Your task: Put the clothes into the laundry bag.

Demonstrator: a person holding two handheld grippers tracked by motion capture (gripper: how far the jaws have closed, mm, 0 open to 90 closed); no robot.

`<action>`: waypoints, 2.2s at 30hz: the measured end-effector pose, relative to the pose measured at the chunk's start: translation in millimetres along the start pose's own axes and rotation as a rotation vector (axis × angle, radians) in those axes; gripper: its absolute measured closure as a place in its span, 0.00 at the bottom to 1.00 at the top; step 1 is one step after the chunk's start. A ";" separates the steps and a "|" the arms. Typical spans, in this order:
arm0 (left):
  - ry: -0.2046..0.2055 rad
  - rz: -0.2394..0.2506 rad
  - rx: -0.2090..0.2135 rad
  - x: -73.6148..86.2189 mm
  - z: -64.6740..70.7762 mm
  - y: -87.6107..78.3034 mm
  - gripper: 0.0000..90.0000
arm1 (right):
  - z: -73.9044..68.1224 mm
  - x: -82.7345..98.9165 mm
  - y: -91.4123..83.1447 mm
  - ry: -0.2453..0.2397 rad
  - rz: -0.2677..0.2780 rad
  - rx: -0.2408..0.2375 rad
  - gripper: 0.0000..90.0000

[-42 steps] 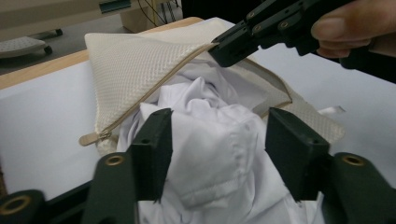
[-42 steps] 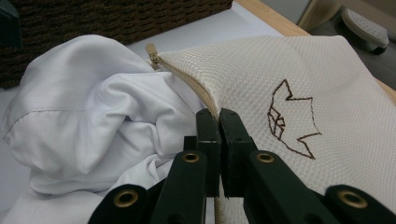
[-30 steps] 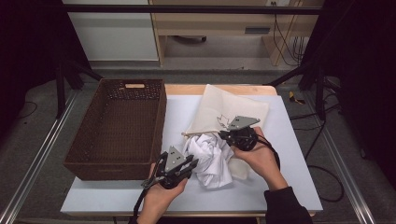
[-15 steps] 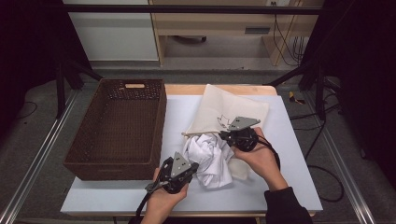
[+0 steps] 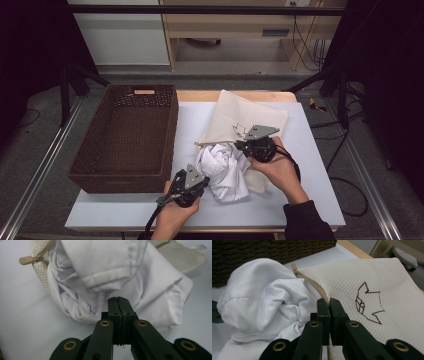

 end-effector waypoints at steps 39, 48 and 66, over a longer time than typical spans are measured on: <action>0.006 -0.028 0.041 -19.9 -12.1 69.7 1.00 | -9.7 -5.4 5.2 -0.008 0.001 -0.017 0.98; 0.022 -0.026 0.028 -26.5 -16.6 80.0 1.00 | -8.9 -5.8 2.8 -0.009 0.001 -0.012 0.98; -0.001 -0.003 0.008 -36.1 -26.4 96.5 1.00 | -8.9 0.9 5.5 -0.029 -0.038 -0.001 0.98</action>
Point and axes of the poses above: each handheld gripper's, and its own axes: y roughly forward along the jaws, x roughly out of its underside, z roughly to its right, the point moved 7 cm from there along y, roughly forward along the jaws, and after that the axes turned 5 degrees about y, right-handed, at the moved point
